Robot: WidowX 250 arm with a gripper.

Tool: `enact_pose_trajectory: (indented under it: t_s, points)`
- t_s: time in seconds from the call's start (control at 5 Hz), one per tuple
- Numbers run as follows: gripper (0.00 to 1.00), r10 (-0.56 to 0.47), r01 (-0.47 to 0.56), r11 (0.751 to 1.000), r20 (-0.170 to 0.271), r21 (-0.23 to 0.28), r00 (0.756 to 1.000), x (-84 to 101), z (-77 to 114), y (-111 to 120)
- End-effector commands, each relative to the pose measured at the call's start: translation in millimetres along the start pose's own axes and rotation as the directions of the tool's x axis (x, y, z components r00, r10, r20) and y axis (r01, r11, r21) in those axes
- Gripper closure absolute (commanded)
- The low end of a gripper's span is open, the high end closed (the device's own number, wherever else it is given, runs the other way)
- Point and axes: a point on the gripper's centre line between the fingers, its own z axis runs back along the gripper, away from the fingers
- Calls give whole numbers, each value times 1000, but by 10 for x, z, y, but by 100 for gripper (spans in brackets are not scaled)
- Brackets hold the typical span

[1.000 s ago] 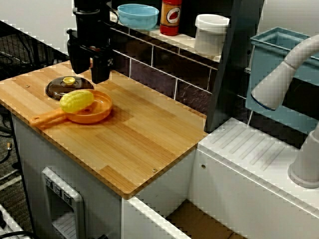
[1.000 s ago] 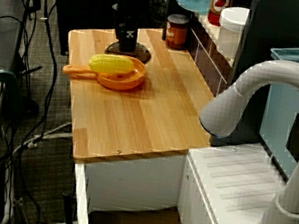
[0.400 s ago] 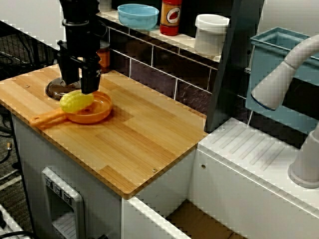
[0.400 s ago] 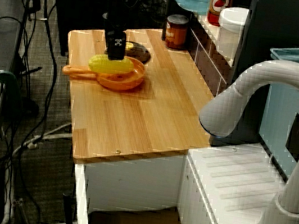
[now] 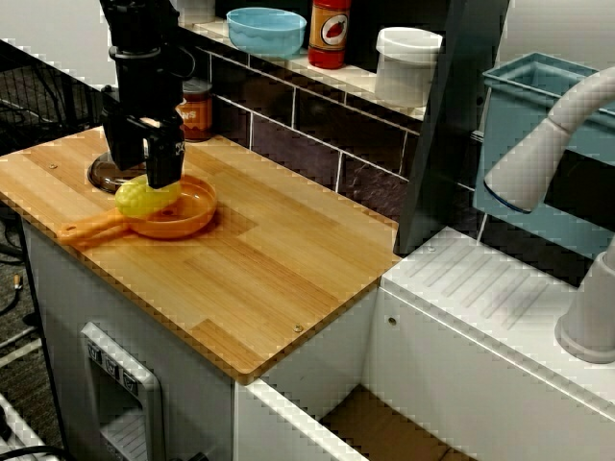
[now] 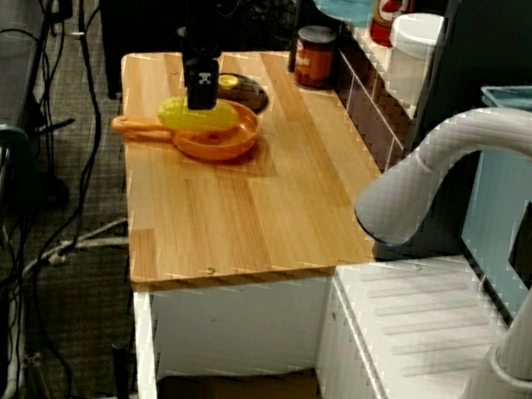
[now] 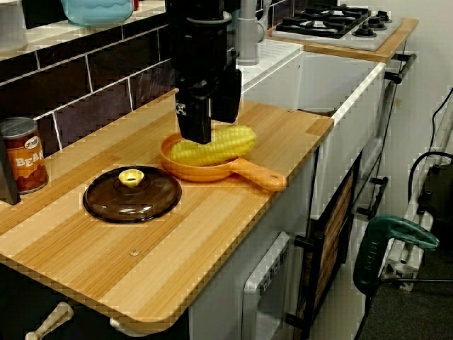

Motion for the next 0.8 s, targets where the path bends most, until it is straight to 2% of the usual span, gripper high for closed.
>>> enact_pose_trajectory:
  t_s: [0.0, 0.2, 0.4, 0.6]
  points:
    - [0, 14, -14, 1000, -7, -13, 1000, 48, 13, 100]
    - [0, 25, -25, 1000, -6, -17, 1000, 44, -15, 108]
    - [10, 22, -22, 1000, -7, -21, 1000, 35, -25, 98]
    - [100, 24, -26, 999, -35, -47, 999, 56, -62, 121]
